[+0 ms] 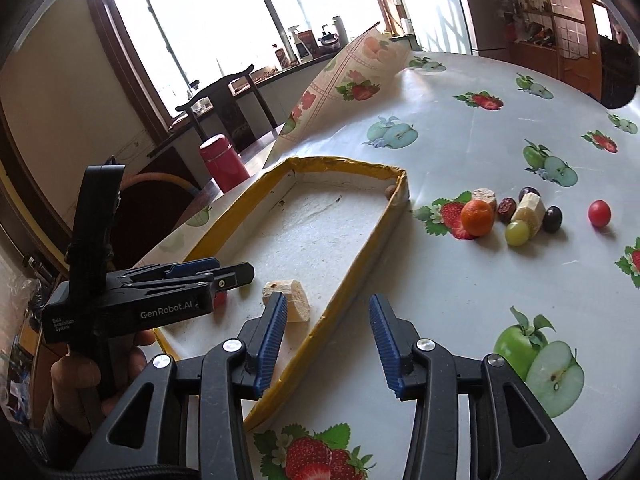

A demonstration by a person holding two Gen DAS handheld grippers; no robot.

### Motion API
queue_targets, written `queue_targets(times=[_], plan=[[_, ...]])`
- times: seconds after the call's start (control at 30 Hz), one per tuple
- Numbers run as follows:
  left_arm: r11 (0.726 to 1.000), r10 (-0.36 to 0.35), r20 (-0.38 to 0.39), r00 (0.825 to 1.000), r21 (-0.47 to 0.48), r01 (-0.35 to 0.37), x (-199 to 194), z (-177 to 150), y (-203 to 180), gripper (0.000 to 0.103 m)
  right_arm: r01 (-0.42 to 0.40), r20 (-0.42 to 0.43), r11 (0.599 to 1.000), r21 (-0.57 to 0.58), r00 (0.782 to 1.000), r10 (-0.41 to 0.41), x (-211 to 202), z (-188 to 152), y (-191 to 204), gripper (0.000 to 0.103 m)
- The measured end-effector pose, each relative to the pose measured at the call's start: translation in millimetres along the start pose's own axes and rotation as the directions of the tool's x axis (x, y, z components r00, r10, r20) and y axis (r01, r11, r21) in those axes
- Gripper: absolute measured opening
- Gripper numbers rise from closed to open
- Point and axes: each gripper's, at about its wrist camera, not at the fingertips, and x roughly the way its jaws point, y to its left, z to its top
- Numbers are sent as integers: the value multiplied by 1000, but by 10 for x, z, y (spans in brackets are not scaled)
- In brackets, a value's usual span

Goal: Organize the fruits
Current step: 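Open the left tool to drop the grape while the right tool drops the cube into the tray, then withdraw both open tools from the tray toward the remaining pile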

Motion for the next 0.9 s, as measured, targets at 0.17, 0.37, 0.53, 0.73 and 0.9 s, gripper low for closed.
queue_targets(times=[0.17, 0.37, 0.53, 0.73, 0.9], plan=[[999, -16, 29, 999, 46, 15, -105, 15, -284, 55, 35, 38, 999, 40, 999, -37, -213, 9, -213, 46], [995, -48, 29, 998, 85, 45, -125, 2, -564, 55, 64, 66, 995, 77, 995, -69, -396, -18, -428, 46], [993, -61, 22, 998, 99, 59, -107, -11, -708, 55, 82, 76, 991, 102, 993, -90, -485, -45, -550, 46], [993, -63, 17, 998, 101, 61, -91, -18, -772, 55, 92, 81, 989, 119, 991, -102, -537, -71, -653, 46], [992, -65, 16, 998, 106, 63, -86, -26, -824, 55, 98, 81, 987, 130, 991, -109, -562, -94, -733, 46]])
